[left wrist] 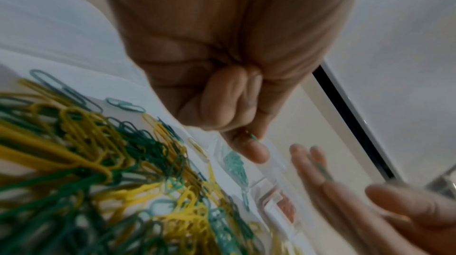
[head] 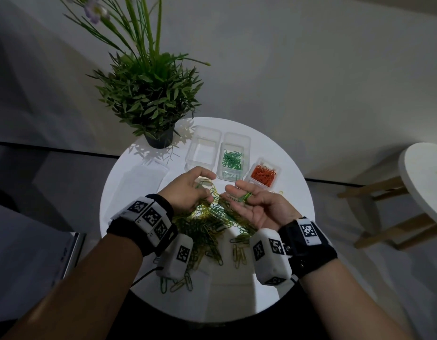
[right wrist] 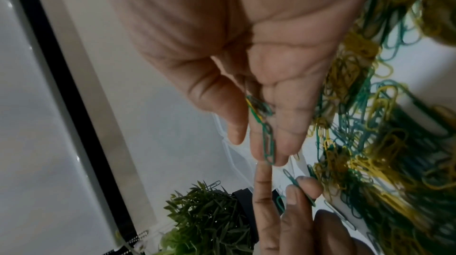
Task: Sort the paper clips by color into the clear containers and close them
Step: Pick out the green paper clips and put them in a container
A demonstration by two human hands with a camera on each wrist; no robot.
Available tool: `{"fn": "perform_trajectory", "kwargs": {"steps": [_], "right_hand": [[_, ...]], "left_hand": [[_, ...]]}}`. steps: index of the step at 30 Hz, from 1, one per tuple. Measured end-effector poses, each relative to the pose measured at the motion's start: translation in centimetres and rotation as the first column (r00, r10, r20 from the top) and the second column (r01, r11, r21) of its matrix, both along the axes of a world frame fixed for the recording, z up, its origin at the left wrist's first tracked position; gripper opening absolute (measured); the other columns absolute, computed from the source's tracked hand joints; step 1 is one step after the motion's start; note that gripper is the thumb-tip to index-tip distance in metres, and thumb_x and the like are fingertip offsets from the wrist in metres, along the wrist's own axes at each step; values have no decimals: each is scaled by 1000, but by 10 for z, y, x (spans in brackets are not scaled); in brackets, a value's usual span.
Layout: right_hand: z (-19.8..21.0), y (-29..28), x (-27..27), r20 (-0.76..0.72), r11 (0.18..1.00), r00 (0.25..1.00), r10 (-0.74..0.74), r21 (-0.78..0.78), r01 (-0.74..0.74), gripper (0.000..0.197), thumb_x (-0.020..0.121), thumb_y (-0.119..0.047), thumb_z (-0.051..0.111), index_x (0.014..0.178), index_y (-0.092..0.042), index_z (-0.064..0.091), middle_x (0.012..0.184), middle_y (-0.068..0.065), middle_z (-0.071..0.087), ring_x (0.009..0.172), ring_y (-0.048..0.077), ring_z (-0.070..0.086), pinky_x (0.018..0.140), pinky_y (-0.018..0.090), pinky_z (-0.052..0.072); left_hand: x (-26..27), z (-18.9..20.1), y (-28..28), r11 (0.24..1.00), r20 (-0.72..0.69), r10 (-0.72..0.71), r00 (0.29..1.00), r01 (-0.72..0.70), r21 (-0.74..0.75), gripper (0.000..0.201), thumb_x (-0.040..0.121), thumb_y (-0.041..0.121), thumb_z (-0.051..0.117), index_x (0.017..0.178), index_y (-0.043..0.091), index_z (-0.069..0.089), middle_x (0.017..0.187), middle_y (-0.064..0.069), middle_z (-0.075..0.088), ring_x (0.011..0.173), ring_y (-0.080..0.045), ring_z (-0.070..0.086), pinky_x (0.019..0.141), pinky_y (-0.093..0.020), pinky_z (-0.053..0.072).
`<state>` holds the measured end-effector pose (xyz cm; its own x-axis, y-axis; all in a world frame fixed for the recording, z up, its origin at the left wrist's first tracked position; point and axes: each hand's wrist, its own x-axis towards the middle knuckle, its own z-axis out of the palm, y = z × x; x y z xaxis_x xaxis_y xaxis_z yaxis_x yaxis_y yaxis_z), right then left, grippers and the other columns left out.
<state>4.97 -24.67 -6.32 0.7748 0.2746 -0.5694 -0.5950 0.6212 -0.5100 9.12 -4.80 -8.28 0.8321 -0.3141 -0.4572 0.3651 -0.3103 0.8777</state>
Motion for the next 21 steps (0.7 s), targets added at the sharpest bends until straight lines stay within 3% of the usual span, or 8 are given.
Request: {"fn": "perform_trajectory", "kwargs": {"steps": [4, 8, 10, 12, 14, 16, 18, 21], "right_hand": [[0, -6, -3, 38, 990, 999, 30, -136, -25, 36, 84, 21, 36, 106, 4, 58, 95, 19, 72, 81, 28, 72, 67, 28, 60], [-1, -10, -8, 65, 951, 992, 108, -299, -84, 32, 90, 19, 38, 105, 1, 59, 85, 15, 73, 69, 25, 72, 59, 24, 59], [-2, -10, -10, 90, 908, 979, 183, -397, -133, 29, 91, 18, 41, 104, -1, 58, 81, 12, 74, 60, 20, 70, 54, 23, 58], [-3, -7, -12, 116, 871, 964, 239, -464, -160, 27, 91, 17, 43, 104, -2, 56, 78, 12, 73, 51, 16, 65, 49, 21, 54], [-3, -4, -13, 144, 845, 948, 284, -505, -176, 27, 90, 18, 43, 103, -3, 52, 75, 15, 72, 45, 15, 59, 45, 21, 51], [-2, -1, -12, 163, 821, 929, 333, -535, -200, 28, 90, 20, 42, 100, -5, 48, 72, 16, 70, 43, 15, 56, 42, 22, 47], [-1, 1, -10, 173, 787, 904, 391, -571, -232, 30, 89, 21, 43, 99, -7, 45, 67, 15, 69, 41, 14, 54, 40, 21, 45], [0, 1, -8, 150, 721, 876, 459, -638, -269, 32, 88, 20, 46, 97, -10, 44, 65, 13, 68, 42, 14, 53, 41, 21, 44]], "left_hand": [[-6, -7, -6, 979, 124, -53, 991, 27, 203, 30, 95, 5, 42, 99, 28, 62, 81, -5, 71, 47, -15, 44, 48, -22, 35], [-11, -1, -10, 871, 315, -202, 927, 23, 491, 31, 94, 11, 42, 103, 26, 67, 94, -3, 70, 81, -22, 63, 68, -29, 50], [-13, 9, -16, 906, 392, -161, 906, -22, 424, 32, 93, 11, 41, 101, 28, 67, 76, 4, 65, 73, -21, 61, 67, -32, 51], [-16, 19, -26, 952, 400, -118, 909, -11, 305, 30, 94, 12, 44, 97, 28, 69, 53, 12, 53, 52, -10, 50, 54, -25, 40], [-18, 25, -37, 973, 379, -113, 918, 26, 229, 16, 91, 22, 57, 89, 27, 72, 39, 12, 43, 39, -4, 37, 47, -23, 30], [-19, 30, -43, 967, 361, -168, 917, 81, 244, 10, 83, 31, 70, 80, 24, 75, 35, 13, 40, 38, -3, 37, 45, -19, 26], [-17, 31, -45, 943, 338, -233, 912, 127, 308, 9, 79, 30, 75, 76, 22, 76, 38, 15, 46, 42, 2, 44, 45, -13, 28], [-12, 33, -47, 924, 318, -269, 909, 151, 351, 6, 78, 23, 75, 75, 18, 75, 55, 11, 55, 56, -1, 49, 56, -19, 38]]}}
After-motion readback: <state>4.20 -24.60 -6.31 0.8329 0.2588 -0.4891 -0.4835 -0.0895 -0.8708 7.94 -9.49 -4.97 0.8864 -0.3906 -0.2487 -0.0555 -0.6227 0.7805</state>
